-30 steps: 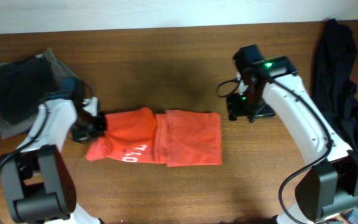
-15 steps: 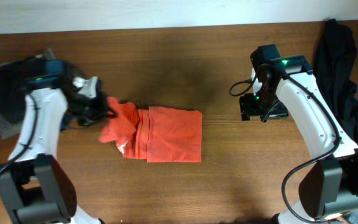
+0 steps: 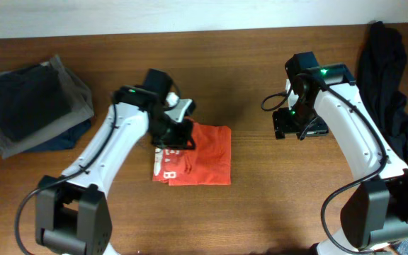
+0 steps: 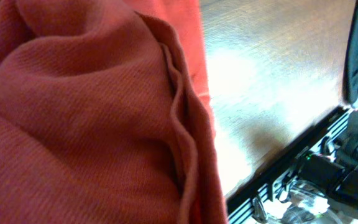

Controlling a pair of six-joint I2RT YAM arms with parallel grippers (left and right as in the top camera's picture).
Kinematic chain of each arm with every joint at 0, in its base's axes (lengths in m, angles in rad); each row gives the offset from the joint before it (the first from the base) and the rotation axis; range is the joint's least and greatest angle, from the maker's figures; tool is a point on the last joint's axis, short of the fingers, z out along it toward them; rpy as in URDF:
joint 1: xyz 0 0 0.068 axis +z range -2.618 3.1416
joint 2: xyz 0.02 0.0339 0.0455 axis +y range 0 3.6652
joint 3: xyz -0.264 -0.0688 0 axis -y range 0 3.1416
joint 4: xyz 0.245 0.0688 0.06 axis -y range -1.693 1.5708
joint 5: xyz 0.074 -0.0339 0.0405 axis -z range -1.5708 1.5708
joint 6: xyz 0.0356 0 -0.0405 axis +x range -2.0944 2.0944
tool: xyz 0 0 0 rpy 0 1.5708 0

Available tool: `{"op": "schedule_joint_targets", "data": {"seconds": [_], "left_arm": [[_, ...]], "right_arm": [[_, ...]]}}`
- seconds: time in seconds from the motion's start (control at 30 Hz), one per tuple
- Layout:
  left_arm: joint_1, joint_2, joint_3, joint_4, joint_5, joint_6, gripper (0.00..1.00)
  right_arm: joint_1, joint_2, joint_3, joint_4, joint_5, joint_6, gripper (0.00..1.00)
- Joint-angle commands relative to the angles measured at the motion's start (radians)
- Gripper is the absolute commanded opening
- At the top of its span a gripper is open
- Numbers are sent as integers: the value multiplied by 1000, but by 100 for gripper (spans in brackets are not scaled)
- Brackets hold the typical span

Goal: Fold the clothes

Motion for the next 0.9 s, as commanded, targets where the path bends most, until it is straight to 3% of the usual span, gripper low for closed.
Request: {"op": "schedule_joint_targets", "data": {"seconds": [0.0,0.17,0.77,0.87], "left_arm": [[-53,-29,17,30,-23,-24,4],[-99,-29,17,42,-137,-72,5],[-190,-9,17,131,-154,-72,9],[-209,6,17,131,-154,-72,15]], "right_arm": [[-6,-2,-10,0,6,0,76],[-6,-2,-10,-4,5,0,76],[-6,-2,-10,-3,-25,0,76],[-6,-2,-10,-4,-25,0,76]]}}
